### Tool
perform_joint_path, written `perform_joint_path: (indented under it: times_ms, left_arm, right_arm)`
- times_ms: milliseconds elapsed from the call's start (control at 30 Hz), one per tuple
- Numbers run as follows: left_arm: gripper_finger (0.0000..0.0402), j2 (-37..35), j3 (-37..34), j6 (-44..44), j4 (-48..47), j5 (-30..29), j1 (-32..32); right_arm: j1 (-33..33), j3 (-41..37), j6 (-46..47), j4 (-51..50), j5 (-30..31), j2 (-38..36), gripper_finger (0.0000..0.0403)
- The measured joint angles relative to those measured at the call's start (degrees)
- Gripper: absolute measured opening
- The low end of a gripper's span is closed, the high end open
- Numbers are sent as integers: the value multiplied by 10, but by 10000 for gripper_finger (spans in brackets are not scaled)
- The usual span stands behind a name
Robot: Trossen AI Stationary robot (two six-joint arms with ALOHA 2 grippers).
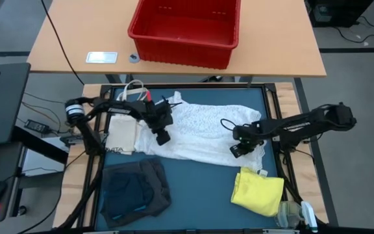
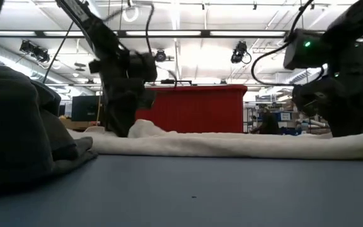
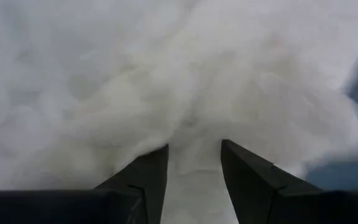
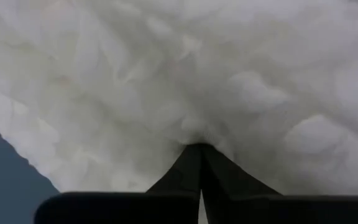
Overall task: Fold laundry
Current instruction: Fold the white shirt
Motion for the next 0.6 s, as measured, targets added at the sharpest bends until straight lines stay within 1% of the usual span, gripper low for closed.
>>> perform_joint_path:
  times_ms: [100, 167, 267, 333, 400, 500, 600]
  left_arm:
    - [155, 26, 1, -6, 21, 2, 32]
    - [155, 33, 7, -19, 43, 4, 52]
    - [155, 36, 25, -22, 58, -14, 78]
    - [155, 32, 45, -18, 57, -16, 94]
    - [155, 27, 68, -16, 47, -13, 108]
    - [155, 23, 100, -5, -4, -3, 122]
    - [155, 17, 126, 31, -52, 3, 124]
  right_arm:
    - [-48, -1, -40, 0, -28, 20, 10]
    - [-93, -1, -78, -1, -29, 22, 6]
    - [-174, 1, -125, -7, -1, 14, 6]
    - [-231, 9, -159, -23, 36, 7, 5]
    - [-282, 26, -200, -49, 62, 2, 4]
    - [-337, 55, -256, -103, 66, 0, 4]
    - [-342, 74, -277, -132, 37, -7, 5]
